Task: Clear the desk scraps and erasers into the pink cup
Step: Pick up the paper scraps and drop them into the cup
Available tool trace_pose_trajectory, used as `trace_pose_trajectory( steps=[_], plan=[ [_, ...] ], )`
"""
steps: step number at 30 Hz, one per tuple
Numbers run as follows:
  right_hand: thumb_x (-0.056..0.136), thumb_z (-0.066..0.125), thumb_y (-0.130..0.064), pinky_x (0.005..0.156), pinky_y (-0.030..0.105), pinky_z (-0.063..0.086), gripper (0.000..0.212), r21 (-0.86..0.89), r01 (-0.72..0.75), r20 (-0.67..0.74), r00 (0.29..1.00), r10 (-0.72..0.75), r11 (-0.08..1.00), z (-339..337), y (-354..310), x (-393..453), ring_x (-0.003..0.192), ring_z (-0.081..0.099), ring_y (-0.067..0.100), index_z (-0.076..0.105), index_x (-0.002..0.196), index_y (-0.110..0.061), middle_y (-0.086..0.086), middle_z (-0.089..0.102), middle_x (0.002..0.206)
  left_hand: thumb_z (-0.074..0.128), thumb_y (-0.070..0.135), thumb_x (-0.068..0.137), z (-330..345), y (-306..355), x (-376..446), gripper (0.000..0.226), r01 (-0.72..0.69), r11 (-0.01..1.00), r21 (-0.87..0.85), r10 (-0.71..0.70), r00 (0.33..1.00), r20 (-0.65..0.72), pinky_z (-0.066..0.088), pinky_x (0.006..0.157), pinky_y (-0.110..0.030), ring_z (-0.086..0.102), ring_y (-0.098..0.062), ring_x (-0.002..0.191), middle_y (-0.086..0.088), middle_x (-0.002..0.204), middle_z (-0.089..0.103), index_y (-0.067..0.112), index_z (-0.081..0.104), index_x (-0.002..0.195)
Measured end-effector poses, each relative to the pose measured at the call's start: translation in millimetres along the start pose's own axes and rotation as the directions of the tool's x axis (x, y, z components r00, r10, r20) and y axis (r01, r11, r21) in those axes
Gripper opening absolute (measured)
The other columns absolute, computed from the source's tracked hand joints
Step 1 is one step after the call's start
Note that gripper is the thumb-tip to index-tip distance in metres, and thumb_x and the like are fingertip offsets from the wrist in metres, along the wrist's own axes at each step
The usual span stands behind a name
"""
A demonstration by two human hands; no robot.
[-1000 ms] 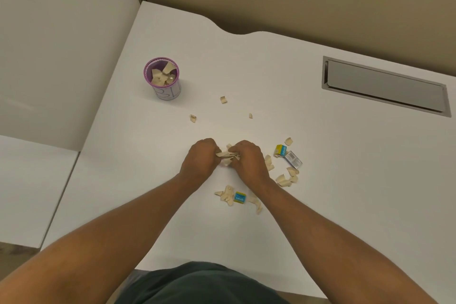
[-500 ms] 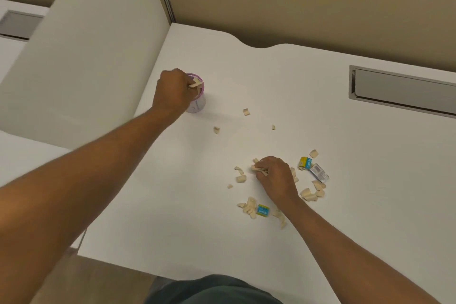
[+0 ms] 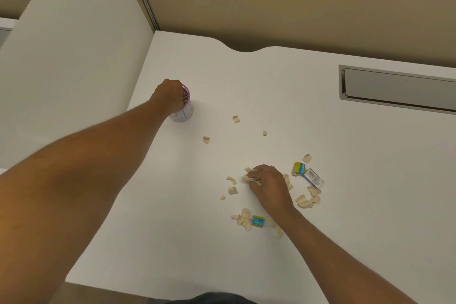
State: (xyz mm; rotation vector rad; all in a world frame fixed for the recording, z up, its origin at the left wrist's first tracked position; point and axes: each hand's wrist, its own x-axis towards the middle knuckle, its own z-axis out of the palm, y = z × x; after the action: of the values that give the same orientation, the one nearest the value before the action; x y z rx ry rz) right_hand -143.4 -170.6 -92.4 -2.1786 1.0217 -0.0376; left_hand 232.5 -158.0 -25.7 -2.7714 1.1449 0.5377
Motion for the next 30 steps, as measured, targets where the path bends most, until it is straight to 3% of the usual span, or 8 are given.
trace_pose_trajectory(
  steps=[10,13,15,18,22,24,26,30],
  plan=[
    [0.088,0.072,-0.011,0.082,-0.001,0.031,0.02,-0.018,0.013,0.012,1.0,-0.013,1.0,-2.7,-2.4,0.7,0.106,0.058,0.015,0.079,0.107,-0.016,-0.002,0.07,0.11,0.085,0.022,0.075,-55.1,-2.6,-20.3,0.031,-0.113,0.993,-0.035,0.116,0.989,0.097,0.055,0.07,-0.035,0.068,-0.028,0.089,-0.004,0.102,0.074,0.021,0.079,0.105],
    [0.089,0.072,-0.012,0.084,0.006,0.034,0.019,-0.023,0.0,0.02,1.0,0.0,1.0,-5.4,-5.4,0.2,0.105,0.059,0.015,0.079,0.106,-0.016,-0.002,0.071,0.109,0.091,0.019,0.069,-72.2,-3.5,-33.3,0.036,-0.091,0.992,-0.088,0.098,0.993,0.072,0.056,0.068,-0.035,0.069,-0.027,0.087,-0.003,0.105,0.074,0.022,0.079,0.103],
    [0.088,0.073,-0.011,0.088,0.014,0.039,0.018,0.002,-0.027,0.01,1.0,0.027,1.0,-6.7,-6.8,-0.5,0.105,0.062,0.017,0.079,0.105,-0.015,-0.002,0.072,0.109,0.085,0.018,0.077,-73.2,-1.3,-48.3,0.026,-0.086,0.986,-0.142,0.081,0.996,-0.04,0.052,0.071,-0.034,0.069,-0.028,0.089,-0.004,0.108,0.076,0.021,0.079,0.102],
    [0.087,0.075,-0.011,0.08,0.001,0.041,0.016,0.105,-0.112,-0.038,0.992,0.116,0.988,-9.8,-10.2,0.3,0.1,0.067,0.014,0.079,0.102,-0.013,-0.002,0.074,0.105,0.069,0.02,0.089,-45.6,4.6,-92.7,0.013,-0.176,0.956,-0.236,0.128,0.97,-0.205,0.052,0.075,-0.032,0.071,-0.03,0.09,-0.001,0.099,0.078,0.021,0.08,0.096],
    [0.086,0.076,-0.014,0.081,0.01,0.049,0.014,0.189,-0.105,-0.07,0.99,0.12,0.976,-18.7,-35.8,12.7,0.091,0.067,0.007,0.08,0.099,-0.013,-0.003,0.077,0.101,0.061,0.036,0.098,36.2,-3.5,-149.8,0.024,-0.274,0.943,-0.188,0.255,0.96,-0.119,0.056,0.083,-0.037,0.069,-0.026,0.104,0.002,0.109,0.076,0.021,0.077,0.107],
    [0.085,0.078,-0.017,0.081,0.013,0.052,0.013,0.232,-0.075,-0.067,0.993,0.093,0.97,-26.4,-59.1,26.1,0.085,0.065,0.001,0.08,0.098,-0.015,-0.006,0.077,0.097,0.055,0.049,0.102,80.9,-14.4,-167.2,0.043,-0.319,0.94,-0.117,0.323,0.946,0.011,0.051,0.103,-0.039,0.055,-0.024,0.134,0.001,0.143,0.063,0.023,0.067,0.134],
    [0.084,0.079,-0.02,0.074,0.004,0.046,0.012,0.264,-0.026,-0.054,0.998,0.042,0.964,-34.3,-87.2,45.4,0.082,0.064,-0.007,0.081,0.096,-0.018,-0.012,0.076,0.092,0.044,0.063,0.102,120.3,-24.8,-178.8,0.068,-0.37,0.928,-0.043,0.372,0.926,0.07,0.03,0.125,-0.043,0.025,-0.027,0.159,-0.002,0.172,0.028,0.027,0.041,0.159],
    [0.083,0.079,-0.022,0.066,0.002,0.042,0.014,0.202,0.123,-0.047,0.992,-0.116,0.972,-46.0,-152.2,96.0,0.081,0.065,-0.003,0.081,0.097,-0.02,-0.013,0.075,0.091,0.02,0.086,0.093,164.3,-33.7,-187.1,0.097,-0.412,0.91,-0.037,0.414,0.909,0.059,-0.004,0.131,-0.057,-0.022,-0.03,0.161,0.0,0.175,-0.02,0.03,-0.004,0.168]
  ],
)
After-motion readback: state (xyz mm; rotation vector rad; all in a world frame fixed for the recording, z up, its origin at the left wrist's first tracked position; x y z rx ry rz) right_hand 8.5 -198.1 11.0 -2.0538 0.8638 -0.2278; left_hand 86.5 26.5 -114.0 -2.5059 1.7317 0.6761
